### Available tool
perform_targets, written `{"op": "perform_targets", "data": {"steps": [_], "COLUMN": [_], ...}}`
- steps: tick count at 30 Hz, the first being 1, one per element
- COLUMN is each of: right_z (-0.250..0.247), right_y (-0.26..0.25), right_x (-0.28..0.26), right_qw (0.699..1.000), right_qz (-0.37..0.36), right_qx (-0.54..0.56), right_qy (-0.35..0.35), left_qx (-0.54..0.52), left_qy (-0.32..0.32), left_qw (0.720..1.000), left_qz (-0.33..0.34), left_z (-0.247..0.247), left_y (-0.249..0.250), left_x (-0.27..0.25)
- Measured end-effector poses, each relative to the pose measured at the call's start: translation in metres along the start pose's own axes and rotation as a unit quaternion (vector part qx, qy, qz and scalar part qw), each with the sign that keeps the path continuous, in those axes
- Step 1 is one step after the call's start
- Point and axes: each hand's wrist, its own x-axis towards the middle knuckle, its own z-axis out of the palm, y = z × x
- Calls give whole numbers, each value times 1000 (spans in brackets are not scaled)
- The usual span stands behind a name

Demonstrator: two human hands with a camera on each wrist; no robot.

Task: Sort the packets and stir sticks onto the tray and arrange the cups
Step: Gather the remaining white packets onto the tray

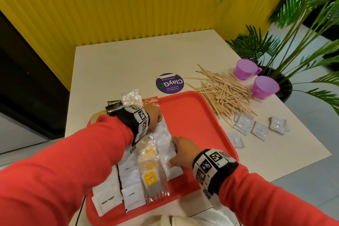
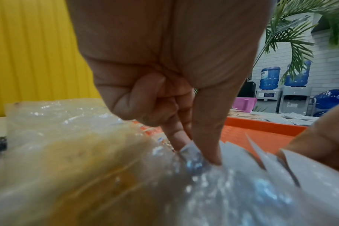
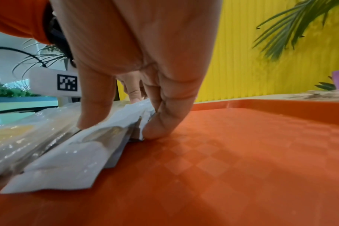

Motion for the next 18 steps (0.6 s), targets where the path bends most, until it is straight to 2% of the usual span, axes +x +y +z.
{"op": "perform_targets", "data": {"steps": [4,9,14,18], "right_z": [-2,1,7,4], "right_y": [1,-1,-5,-3], "right_x": [-2,-8,-2,0], "right_qw": [999,999,998,997], "right_qz": [0,3,-30,-24], "right_qx": [32,-24,-58,-75], "right_qy": [-21,-34,-25,-22], "left_qx": [6,-28,8,37], "left_qy": [8,33,-34,-46], "left_qw": [1000,999,999,998], "left_qz": [-10,-21,-20,-33], "left_z": [7,5,2,3], "left_y": [3,2,6,10], "left_x": [-2,-4,0,0]}}
